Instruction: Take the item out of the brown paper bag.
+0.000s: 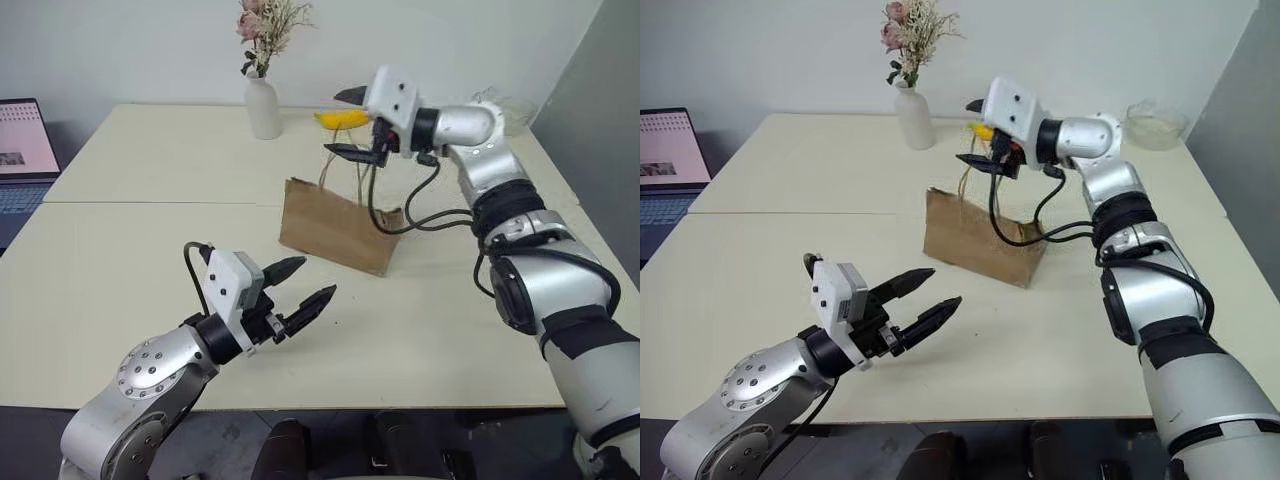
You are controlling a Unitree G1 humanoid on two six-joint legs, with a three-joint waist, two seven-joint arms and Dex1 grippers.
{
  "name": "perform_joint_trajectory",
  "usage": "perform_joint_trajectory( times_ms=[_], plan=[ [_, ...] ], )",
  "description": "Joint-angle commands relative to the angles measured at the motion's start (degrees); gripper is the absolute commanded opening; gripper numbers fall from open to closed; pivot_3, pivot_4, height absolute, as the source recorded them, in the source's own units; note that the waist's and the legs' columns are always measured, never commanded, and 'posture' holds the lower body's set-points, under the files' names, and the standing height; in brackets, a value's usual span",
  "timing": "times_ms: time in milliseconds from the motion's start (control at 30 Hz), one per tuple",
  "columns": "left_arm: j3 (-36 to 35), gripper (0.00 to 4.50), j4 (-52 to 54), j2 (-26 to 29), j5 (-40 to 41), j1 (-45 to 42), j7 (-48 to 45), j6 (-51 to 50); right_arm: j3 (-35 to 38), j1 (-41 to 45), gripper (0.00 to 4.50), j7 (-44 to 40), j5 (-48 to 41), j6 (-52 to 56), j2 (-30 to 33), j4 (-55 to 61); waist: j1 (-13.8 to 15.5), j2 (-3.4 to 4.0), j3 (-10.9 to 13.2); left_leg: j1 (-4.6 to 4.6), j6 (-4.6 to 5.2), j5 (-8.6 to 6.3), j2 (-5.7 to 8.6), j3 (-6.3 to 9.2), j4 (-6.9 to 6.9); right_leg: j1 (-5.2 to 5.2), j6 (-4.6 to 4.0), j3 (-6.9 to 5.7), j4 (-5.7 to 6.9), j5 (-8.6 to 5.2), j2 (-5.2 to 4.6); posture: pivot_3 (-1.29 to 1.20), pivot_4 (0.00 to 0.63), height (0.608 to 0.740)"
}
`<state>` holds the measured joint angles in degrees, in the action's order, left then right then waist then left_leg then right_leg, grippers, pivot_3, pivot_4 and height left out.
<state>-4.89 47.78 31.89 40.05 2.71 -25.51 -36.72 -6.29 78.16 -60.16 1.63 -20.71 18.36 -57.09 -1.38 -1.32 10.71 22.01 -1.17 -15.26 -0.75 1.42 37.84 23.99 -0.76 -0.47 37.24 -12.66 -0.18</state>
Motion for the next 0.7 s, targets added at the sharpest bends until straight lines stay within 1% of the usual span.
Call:
perform_joint_trajectory(
  times_ms=[33,100,167,233,333,400,467,500,600,700],
  plan=[
    [-1.08,3.41,0.78,0.83,0.7,-0.86,-1.3,1.41,3.09,-4.75,3.56,-4.1,-6.9,11.59,3.64,17.98,0.06,0.0,0.0,0.0,0.0,0.0,0.01,0.0,0.0,0.0,0.0,0.0,0.0,0.0,-0.02,0.0,0.15,0.74],
    [-1.26,3.41,0.26,1.3,0.82,-1.49,-1.98,1.36,4.27,-9.16,3.56,-3.87,-9.74,20.25,6.39,28.4,0.15,0.0,0.0,0.01,0.0,0.0,0.01,0.0,0.01,0.01,0.01,0.0,0.01,0.0,-0.02,0.0,0.15,0.74],
    [-1.74,3.41,-0.35,1.67,0.9,-2.13,-2.57,1.29,5.81,-13.7,3.56,-2.62,-12.21,28.88,9.26,37.18,0.33,0.0,0.0,0.01,0.0,0.0,0.01,0.01,0.0,0.02,0.26,-0.01,0.03,-0.15,-0.02,0.0,0.15,0.74],
    [-2.3,3.41,-0.91,2.19,1.13,-2.61,-3.3,1.19,7.65,-18.22,3.56,-0.93,-15.02,37.8,11.8,44.82,0.46,0.0,0.0,0.0,0.0,0.0,0.0,0.01,0.01,0.02,0.27,-0.01,0.04,-0.16,-0.02,0.0,0.15,0.74],
    [-2.99,3.41,-1.61,3.41,2.12,-3.23,-4.86,0.64,8.64,-23.97,3.56,0.84,-18.98,50.07,14.49,53.79,0.54,0.0,0.0,-0.02,0.0,0.0,0.01,-0.01,0.01,0.02,0.29,0.01,0.06,-0.18,-0.02,0.0,0.15,0.74],
    [-3.22,3.41,-2.2,4.56,2.46,-3.82,-6.35,0.33,7.26,-27.12,3.56,1.21,-20.7,56.99,15.93,58.68,0.38,0.01,0.0,-0.06,0.0,0.0,0.0,-0.05,0.01,0.02,0.28,0.03,0.08,-0.17,0.0,0.0,0.15,0.74],
    [-3.46,3.41,-2.9,5.61,2.82,-4.46,-7.5,0.24,4.8,-27.69,3.56,2.75,-20.11,60.69,15.87,60.71,0.01,0.02,0.01,-0.08,0.0,0.0,-0.02,-0.06,0.0,0.03,0.27,0.04,0.1,-0.17,0.03,0.0,0.15,0.74],
    [-3.65,3.41,-3.28,6.15,3.08,-4.85,-8.07,0.18,3.15,-26.9,3.56,3.76,-19.04,61.29,14.87,59.76,-0.29,0.02,0.01,-0.08,0.0,0.0,0.0,-0.08,0.0,0.05,0.27,0.05,0.14,-0.17,0.03,0.0,0.15,0.74],
    [-4.16,3.41,-3.85,7.37,3.84,-5.55,-9.27,-0.01,-0.93,-23.57,3.56,6.02,-16.23,62.04,12.06,55.0,-0.59,0.02,0.01,-0.15,0.0,0.0,0.0,-0.11,0.02,0.08,0.27,0.07,0.29,-0.17,0.08,0.0,0.15,0.74],
    [-4.99,3.41,-4.03,8.16,4.29,-5.25,-9.79,-0.01,-3.75,-19.92,3.56,6.43,-14.71,61.47,9.45,49.53,-0.43,0.02,0.01,-0.11,0.0,0.0,-0.01,-0.11,0.02,0.13,0.24,0.04,0.35,-0.19,0.16,0.0,0.15,0.74]
  ],
)
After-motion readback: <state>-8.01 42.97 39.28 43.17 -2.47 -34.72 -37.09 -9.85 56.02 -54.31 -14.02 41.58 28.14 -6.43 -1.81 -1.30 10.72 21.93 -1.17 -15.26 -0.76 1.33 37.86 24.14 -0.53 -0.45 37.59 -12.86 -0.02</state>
